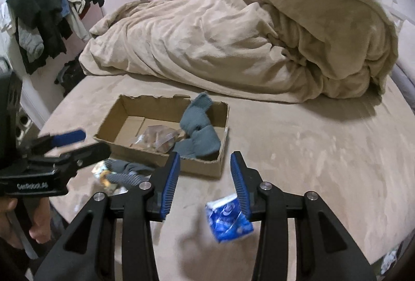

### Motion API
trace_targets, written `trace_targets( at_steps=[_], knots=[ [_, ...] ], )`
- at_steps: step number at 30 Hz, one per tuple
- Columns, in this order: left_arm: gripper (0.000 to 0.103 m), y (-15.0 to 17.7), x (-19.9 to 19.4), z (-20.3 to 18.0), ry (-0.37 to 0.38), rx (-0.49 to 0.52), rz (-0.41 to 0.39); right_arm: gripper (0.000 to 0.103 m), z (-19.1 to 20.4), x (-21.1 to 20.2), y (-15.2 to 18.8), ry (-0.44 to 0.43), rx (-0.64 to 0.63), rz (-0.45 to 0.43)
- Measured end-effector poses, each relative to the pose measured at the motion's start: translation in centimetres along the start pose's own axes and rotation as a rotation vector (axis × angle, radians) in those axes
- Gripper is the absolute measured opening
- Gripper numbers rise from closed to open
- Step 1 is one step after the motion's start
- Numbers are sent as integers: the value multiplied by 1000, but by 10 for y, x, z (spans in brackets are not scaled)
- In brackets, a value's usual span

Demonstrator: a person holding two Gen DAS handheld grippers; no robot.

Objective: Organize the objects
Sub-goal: 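Move the left tool to the white socks while the right tool moves to the blue tissue pack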

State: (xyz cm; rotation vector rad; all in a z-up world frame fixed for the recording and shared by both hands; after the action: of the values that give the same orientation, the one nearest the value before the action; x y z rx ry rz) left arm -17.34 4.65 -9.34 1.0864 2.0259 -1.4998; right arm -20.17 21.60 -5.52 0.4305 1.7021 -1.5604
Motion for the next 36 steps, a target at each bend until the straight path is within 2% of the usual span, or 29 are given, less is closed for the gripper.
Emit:
trace_targets(
  at_steps=[3,6,11,13,15,17,23,28,36],
  knots=[
    [93,15,-34,0,-13,-9,-29,53,6,-19,7,-5,-3,7],
    [94,27,-67,-2,-24,-14,-64,72,10,-32,15,8,-10,29],
    [100,38,-102,-8,-83,23,-119,78,14,-51,25,13,-5,23],
    [100,42,-106,-8,-63,1,-112,86,16,-63,29,20,-11,10],
    [100,45,-110,-11,-64,16,-125,87,18,-81,34,6,-5,-25],
    [101,50,-108,-11,-89,36,-118,87,19,-87,37,-9,-10,-34],
    [102,82,-80,4,-112,37,-27,87,9,-83,43,-2,-3,-25],
    [102,105,-46,30,-137,-8,45,87,-10,-59,52,14,45,0],
    [102,125,4,54,-195,30,124,87,-26,-9,73,57,19,62]
  ],
)
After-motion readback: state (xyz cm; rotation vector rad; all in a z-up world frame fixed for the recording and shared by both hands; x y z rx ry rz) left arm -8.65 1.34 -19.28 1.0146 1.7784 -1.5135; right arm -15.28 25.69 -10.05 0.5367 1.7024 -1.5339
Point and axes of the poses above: each gripper's, at about its wrist camera, not at the fingertips, and x roughly the way its jaws point, z to its left, y to its underside, the point moved 7 cm from there along x, roughly the way its jaws point, and after that the axes turned 5 degrees about y, right-handed, at the moved point
